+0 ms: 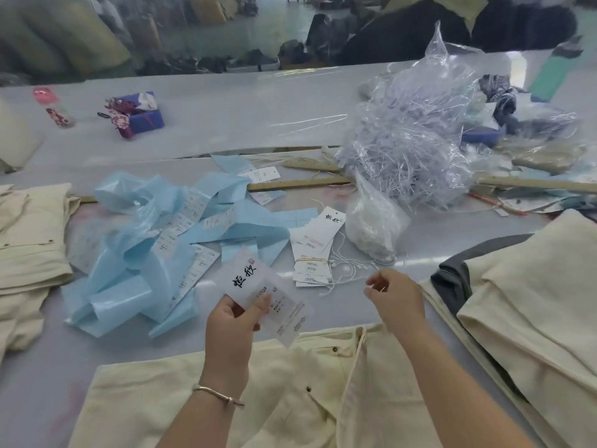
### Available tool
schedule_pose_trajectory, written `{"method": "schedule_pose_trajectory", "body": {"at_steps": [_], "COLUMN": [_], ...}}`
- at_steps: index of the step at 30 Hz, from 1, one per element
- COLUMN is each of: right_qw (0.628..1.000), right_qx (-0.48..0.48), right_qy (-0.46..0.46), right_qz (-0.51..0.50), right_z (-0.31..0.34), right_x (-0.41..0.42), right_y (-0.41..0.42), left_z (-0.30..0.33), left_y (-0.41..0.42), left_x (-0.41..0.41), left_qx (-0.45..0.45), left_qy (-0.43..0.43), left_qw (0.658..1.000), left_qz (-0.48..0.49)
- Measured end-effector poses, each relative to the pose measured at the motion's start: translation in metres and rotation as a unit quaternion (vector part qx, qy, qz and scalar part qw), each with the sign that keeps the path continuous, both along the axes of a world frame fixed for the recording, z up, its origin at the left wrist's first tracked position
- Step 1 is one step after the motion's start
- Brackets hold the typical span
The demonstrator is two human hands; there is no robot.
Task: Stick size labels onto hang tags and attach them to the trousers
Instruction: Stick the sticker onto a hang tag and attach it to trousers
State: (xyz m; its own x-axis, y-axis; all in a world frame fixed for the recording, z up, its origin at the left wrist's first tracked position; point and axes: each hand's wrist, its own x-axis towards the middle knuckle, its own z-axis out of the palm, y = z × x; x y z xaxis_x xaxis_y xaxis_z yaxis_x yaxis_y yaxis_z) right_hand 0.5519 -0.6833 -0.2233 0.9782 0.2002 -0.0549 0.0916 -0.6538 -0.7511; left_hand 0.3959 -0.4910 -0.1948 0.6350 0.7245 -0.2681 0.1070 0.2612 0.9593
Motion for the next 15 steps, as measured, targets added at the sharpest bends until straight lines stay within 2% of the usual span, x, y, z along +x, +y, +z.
{"method": "schedule_pose_trajectory", "body": {"at_steps": [5,8,13,15], "right_qw": [0.983,0.969,0.944,0.951], "right_qx": [-0.137,-0.211,-0.29,-0.267], "right_qy": [-0.039,-0.02,-0.004,-0.001], "right_qz": [0.113,0.127,0.159,0.153], "right_z": [-0.03,-0.038,-0.034,-0.026], "right_x": [0.042,0.054,0.057,0.053], "right_y": [0.025,0.036,0.038,0.035], "left_z": [-0.003,-0.006,-0.003,-0.001], "left_y": [0.0,-0.004,-0.004,-0.005], "left_x": [0.012,0.014,0.01,0.008], "left_qx": [-0.021,-0.019,-0.032,-0.08], "left_qy": [0.012,0.014,0.014,0.001], "left_qw": [1.0,1.0,0.999,0.997], "left_qz": [0.02,0.019,0.01,-0.002]}}
